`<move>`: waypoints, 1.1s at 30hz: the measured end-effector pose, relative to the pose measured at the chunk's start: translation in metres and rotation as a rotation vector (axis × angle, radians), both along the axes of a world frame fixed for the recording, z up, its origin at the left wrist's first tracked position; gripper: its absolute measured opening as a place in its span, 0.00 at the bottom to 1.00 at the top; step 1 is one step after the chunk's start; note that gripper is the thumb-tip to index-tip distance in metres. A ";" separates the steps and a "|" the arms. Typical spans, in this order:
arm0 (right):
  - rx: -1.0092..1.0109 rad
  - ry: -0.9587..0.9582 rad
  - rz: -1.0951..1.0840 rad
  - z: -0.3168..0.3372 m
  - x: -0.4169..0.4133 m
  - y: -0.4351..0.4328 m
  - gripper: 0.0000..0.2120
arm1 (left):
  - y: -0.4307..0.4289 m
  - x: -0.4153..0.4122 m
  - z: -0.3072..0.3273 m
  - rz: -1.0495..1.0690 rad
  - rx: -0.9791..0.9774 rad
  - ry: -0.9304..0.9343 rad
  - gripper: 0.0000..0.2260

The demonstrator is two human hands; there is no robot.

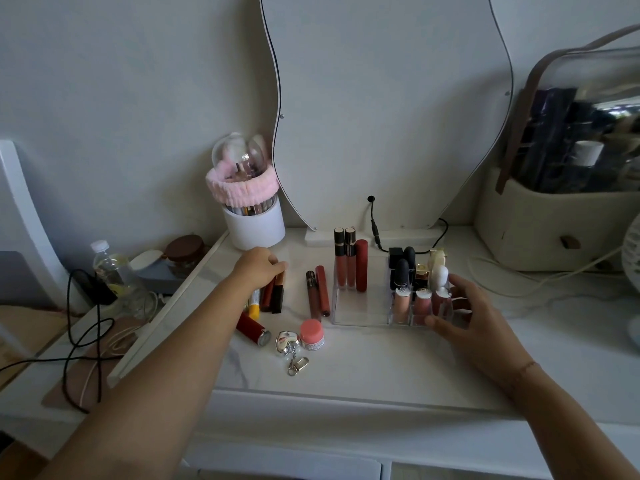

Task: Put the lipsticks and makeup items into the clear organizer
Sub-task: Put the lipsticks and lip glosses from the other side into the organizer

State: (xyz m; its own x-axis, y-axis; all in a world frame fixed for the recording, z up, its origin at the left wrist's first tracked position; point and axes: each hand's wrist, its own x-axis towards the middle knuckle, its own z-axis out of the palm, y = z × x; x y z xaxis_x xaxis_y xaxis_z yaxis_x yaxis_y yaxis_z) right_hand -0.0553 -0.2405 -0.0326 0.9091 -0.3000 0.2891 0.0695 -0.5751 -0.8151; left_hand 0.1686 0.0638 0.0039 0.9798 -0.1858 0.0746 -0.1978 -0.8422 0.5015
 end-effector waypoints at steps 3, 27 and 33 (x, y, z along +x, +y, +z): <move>-0.007 0.004 -0.007 -0.001 0.000 -0.001 0.36 | 0.001 0.002 0.001 -0.064 -0.069 0.056 0.13; -0.021 0.002 -0.017 0.002 0.000 0.002 0.35 | -0.009 0.006 -0.002 0.030 -0.070 -0.064 0.15; -0.016 0.011 -0.003 0.002 -0.001 0.001 0.35 | -0.013 0.001 0.016 0.080 -0.364 -0.049 0.13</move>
State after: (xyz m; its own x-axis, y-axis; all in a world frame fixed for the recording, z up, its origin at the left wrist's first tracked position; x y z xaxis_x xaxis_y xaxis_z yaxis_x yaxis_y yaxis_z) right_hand -0.0567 -0.2391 -0.0302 0.9115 -0.2981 0.2834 0.0586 -0.5880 -0.8068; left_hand 0.1695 0.0505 0.0204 0.9837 -0.0609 0.1692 -0.1698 -0.6243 0.7625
